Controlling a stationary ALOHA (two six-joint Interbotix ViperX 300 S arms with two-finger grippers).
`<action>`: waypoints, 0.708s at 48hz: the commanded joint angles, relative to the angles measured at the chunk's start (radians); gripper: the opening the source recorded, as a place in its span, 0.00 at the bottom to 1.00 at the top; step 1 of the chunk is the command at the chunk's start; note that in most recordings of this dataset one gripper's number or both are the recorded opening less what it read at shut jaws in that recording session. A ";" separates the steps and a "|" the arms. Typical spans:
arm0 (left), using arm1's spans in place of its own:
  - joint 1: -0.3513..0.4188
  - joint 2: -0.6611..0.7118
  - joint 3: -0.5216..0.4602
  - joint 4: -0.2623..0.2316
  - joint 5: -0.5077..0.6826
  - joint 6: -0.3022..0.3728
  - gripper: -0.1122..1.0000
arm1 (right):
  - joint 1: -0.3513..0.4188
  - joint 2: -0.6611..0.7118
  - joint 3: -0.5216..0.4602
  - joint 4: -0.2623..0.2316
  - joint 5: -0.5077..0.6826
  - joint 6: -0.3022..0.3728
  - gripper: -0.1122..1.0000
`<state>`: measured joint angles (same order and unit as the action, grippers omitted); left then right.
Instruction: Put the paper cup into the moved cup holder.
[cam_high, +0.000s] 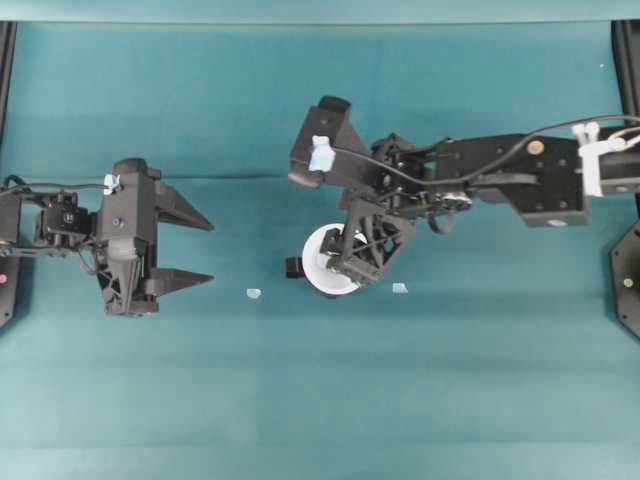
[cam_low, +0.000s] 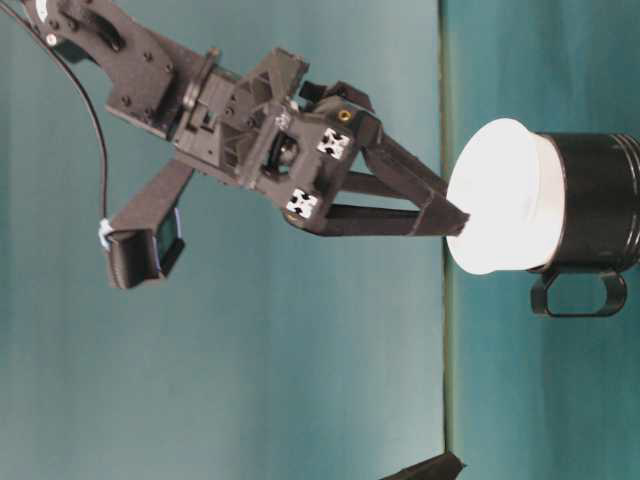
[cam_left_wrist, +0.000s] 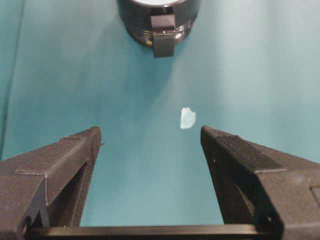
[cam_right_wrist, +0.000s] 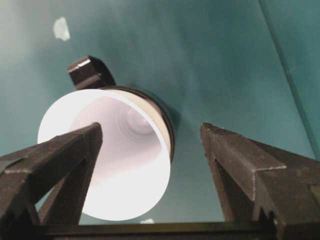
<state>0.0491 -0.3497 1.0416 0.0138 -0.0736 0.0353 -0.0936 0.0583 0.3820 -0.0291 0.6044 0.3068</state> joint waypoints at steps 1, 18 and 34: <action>0.000 -0.002 -0.015 0.002 -0.006 0.000 0.82 | 0.005 -0.040 0.002 -0.002 -0.014 -0.012 0.90; 0.000 -0.002 -0.015 0.002 -0.006 0.000 0.82 | 0.006 -0.103 0.069 -0.002 -0.064 -0.014 0.90; 0.000 -0.002 -0.015 0.003 -0.006 0.000 0.82 | 0.006 -0.190 0.158 -0.002 -0.189 -0.014 0.90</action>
<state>0.0491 -0.3482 1.0416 0.0138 -0.0736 0.0353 -0.0905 -0.0905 0.5369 -0.0291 0.4357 0.3037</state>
